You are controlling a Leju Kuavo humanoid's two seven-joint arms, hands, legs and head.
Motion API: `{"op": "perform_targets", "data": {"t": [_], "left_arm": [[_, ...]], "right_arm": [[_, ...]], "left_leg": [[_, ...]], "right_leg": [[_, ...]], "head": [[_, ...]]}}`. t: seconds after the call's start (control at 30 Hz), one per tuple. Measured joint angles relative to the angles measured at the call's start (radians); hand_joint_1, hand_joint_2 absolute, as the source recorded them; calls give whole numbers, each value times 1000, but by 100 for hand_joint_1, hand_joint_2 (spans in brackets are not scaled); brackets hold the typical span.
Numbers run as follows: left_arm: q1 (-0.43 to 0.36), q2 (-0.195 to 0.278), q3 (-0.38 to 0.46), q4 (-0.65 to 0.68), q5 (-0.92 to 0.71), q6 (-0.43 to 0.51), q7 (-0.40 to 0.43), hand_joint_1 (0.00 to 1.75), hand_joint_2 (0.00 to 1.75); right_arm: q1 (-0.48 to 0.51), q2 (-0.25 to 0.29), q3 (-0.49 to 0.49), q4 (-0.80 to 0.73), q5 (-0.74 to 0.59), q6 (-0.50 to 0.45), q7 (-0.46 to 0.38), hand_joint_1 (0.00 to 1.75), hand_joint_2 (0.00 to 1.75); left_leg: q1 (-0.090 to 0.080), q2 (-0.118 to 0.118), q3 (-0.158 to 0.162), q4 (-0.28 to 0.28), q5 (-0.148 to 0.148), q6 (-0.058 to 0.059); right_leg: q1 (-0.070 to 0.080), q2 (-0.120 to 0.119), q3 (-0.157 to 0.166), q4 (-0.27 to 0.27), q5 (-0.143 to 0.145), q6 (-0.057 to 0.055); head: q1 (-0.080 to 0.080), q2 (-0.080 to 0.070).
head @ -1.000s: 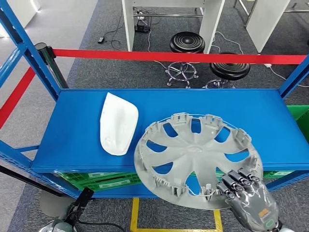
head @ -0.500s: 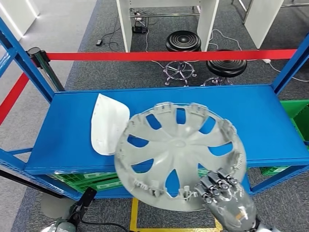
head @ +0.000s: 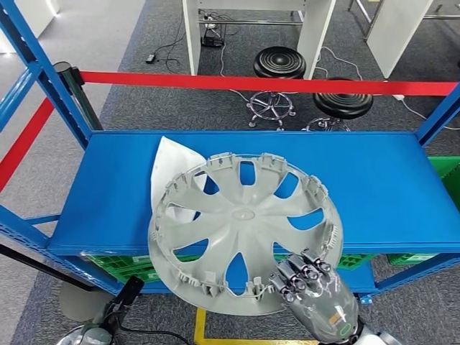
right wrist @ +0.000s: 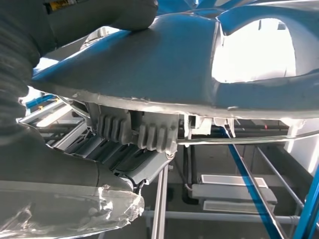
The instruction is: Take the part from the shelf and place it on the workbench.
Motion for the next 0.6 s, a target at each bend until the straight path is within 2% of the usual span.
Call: {"op": "perform_targets", "data": {"t": [0.03,0.07,0.1,0.17,0.23,0.27,0.33,0.37,0.4,0.43,0.47,0.53,0.57,0.6], "left_arm": [[0,0,0,0,0,-1,0,0,87],[0,0,0,0,0,-3,-1,0,131],[0,0,0,0,-1,-7,-2,0,175],[0,1,0,0,-5,-16,-8,0,175],[0,3,-1,0,-9,-26,-14,0,175],[0,4,-1,0,-9,-30,-15,0,175],[1,4,-2,0,-8,-33,-17,0,175],[2,5,-1,0,-8,-31,-16,0,175],[3,6,-1,0,-7,-27,-12,0,175],[3,6,-1,0,-5,-19,-6,0,175],[3,7,-1,0,-3,-10,4,0,175],[2,7,-1,0,1,8,20,0,175],[1,6,-1,0,2,14,25,0,175],[1,5,-1,0,2,19,28,0,175]], "right_arm": [[-2,0,3,2,0,-1,0,175,175],[-4,0,6,3,-1,-2,0,175,175],[-6,1,8,4,-1,-3,0,175,175],[-8,2,11,7,-1,-5,2,175,175],[-10,2,13,10,-1,-6,5,175,175],[-11,2,14,11,-1,-7,7,175,175],[-12,3,15,14,-1,-9,8,175,175],[-11,3,15,15,-1,-10,8,175,175],[-11,3,16,17,-1,-10,9,175,175],[-10,3,16,19,-1,-10,12,175,175],[-9,3,17,20,-1,-10,14,175,175],[-8,3,16,22,-1,-10,19,175,175],[-7,3,16,22,-1,-11,22,175,175],[-6,3,15,22,-1,-11,24,175,175]], "left_leg": [[-2,-1,0,2,-1,-3],[-3,-1,-1,3,-1,-8],[-5,-1,-2,3,-1,-13],[-4,-1,-5,1,1,-23],[-3,0,-15,24,-19,-34],[-2,1,-33,63,-44,-39],[0,2,-92,191,-105,-48],[1,2,-119,247,-124,-50],[1,2,-135,280,-127,-51],[2,2,-133,273,-109,-52],[3,2,-113,228,-76,-52],[6,3,-51,96,-9,-52],[6,2,-28,46,5,-49],[6,1,-16,19,8,-45]], "right_leg": [[1,0,34,-64,21,-2],[2,1,56,-107,30,-5],[3,2,65,-124,29,-7],[4,4,66,-127,31,-16],[0,3,67,-132,35,-28],[-2,2,68,-134,37,-32],[-3,1,67,-135,37,-38],[-3,1,67,-135,37,-39],[-3,1,67,-134,36,-39],[-3,1,68,-134,36,-39],[-4,2,68,-134,36,-39],[-3,3,69,-132,33,-33],[-1,4,68,-131,32,-28],[2,4,66,-130,33,-23]], "head": [[0,0],[-1,0],[-2,0],[-3,0],[-6,0],[-8,0],[-11,0],[-11,0],[-11,0],[-11,0],[-11,0],[-11,0],[-11,0],[-10,0]]}}
